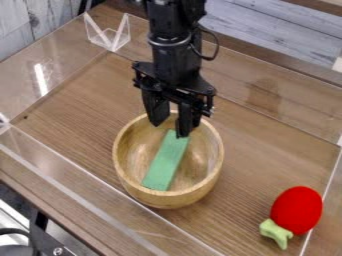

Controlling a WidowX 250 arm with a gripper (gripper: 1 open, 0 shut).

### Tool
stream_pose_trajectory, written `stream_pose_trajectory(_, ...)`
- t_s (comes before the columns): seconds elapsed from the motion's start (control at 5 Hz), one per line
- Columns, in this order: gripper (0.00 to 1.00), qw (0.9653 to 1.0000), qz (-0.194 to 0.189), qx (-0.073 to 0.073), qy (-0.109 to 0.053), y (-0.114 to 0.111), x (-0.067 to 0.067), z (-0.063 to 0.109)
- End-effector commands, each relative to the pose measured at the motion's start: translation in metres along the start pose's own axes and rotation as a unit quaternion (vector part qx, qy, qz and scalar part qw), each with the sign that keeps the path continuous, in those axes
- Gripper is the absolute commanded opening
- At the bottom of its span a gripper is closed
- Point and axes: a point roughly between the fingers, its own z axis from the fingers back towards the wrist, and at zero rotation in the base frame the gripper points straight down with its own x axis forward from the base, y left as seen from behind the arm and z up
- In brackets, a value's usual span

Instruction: Remove the green block from the brown bowl and put it on the table

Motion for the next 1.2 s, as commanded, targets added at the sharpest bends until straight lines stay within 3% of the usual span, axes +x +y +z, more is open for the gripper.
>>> stream_pose_trajectory(0.0,0.00,0.9996,-0.021,0.001,-0.020,-0.005,0.002,0.017)
stream_pose_trajectory(0.2,0.00,0.9998,-0.011,0.002,-0.018,0.009,0.008,0.015)
stream_pose_trajectory(0.4,1.00,0.9999,-0.005,0.002,-0.011,0.021,0.011,0.007)
stream_pose_trajectory(0.6,0.00,0.9998,0.017,0.002,-0.009,0.020,0.004,0.006)
stream_pose_trajectory(0.8,0.00,0.9991,0.041,0.004,-0.010,0.019,-0.001,0.009)
stream_pose_trajectory(1.0,1.00,0.9987,0.050,0.003,-0.007,0.014,-0.009,-0.001)
